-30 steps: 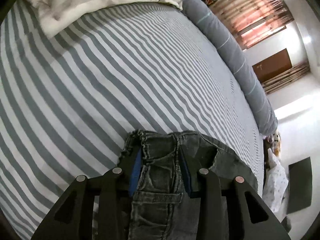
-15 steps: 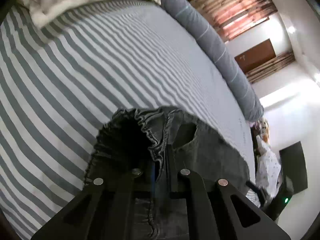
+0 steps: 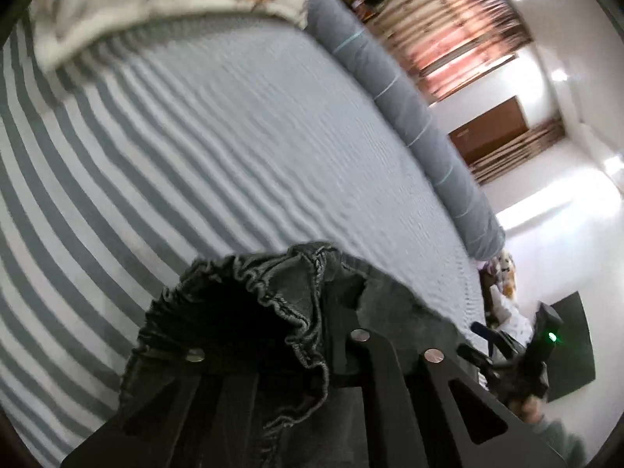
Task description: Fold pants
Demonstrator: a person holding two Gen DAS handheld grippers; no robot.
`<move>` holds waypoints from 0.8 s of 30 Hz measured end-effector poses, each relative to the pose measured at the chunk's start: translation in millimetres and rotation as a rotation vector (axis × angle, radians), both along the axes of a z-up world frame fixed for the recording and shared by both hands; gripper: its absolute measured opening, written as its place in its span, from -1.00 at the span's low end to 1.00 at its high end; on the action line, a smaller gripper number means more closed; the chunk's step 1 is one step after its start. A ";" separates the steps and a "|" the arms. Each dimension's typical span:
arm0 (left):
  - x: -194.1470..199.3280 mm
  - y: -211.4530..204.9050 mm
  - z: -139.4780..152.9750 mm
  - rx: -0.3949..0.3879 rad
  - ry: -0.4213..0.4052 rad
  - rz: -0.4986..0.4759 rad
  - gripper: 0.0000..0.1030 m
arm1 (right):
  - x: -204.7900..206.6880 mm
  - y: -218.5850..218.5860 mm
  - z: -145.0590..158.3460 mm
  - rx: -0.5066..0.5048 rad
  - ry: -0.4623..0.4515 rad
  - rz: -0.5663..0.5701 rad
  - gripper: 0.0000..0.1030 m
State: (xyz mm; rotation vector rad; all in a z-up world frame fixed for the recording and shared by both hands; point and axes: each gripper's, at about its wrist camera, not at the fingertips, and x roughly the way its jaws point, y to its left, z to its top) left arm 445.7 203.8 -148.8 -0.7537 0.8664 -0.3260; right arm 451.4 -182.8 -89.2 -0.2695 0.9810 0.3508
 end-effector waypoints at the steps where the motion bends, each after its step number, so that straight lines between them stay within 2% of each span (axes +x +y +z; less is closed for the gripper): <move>1: -3.3 2.2 6.3 -0.010 -0.030 0.007 -0.89 | 3.1 -0.3 -0.5 -0.004 0.006 0.016 0.91; 5: -19.8 10.7 32.3 -0.074 -0.152 0.023 -0.89 | 15.5 10.7 -0.3 -0.023 0.042 0.128 0.78; 11: -44.6 5.0 52.7 -0.045 -0.281 -0.004 -0.89 | 25.2 51.1 5.9 -0.088 0.104 0.384 0.76; 13: -48.4 6.3 54.5 -0.044 -0.306 0.002 -0.89 | 29.2 57.2 5.0 -0.107 0.141 0.455 0.69; 17: -53.2 16.4 52.7 -0.063 -0.320 0.019 -0.89 | 47.2 38.2 -11.6 -0.144 0.244 0.448 0.36; 19: -53.3 15.7 54.2 -0.014 -0.327 0.019 -0.89 | 52.2 18.2 -17.6 -0.130 0.285 0.425 0.24; 20: -53.9 14.0 55.0 0.003 -0.334 0.017 -0.89 | 52.4 9.8 -18.1 -0.134 0.285 0.424 0.20; 22: -56.5 11.9 54.8 0.020 -0.340 0.013 -0.89 | 50.7 -7.6 -21.8 -0.164 0.288 0.422 -0.03; 24: -56.4 12.5 54.4 0.022 -0.339 0.011 -0.89 | 51.2 -28.9 -28.7 -0.202 0.305 0.391 -0.12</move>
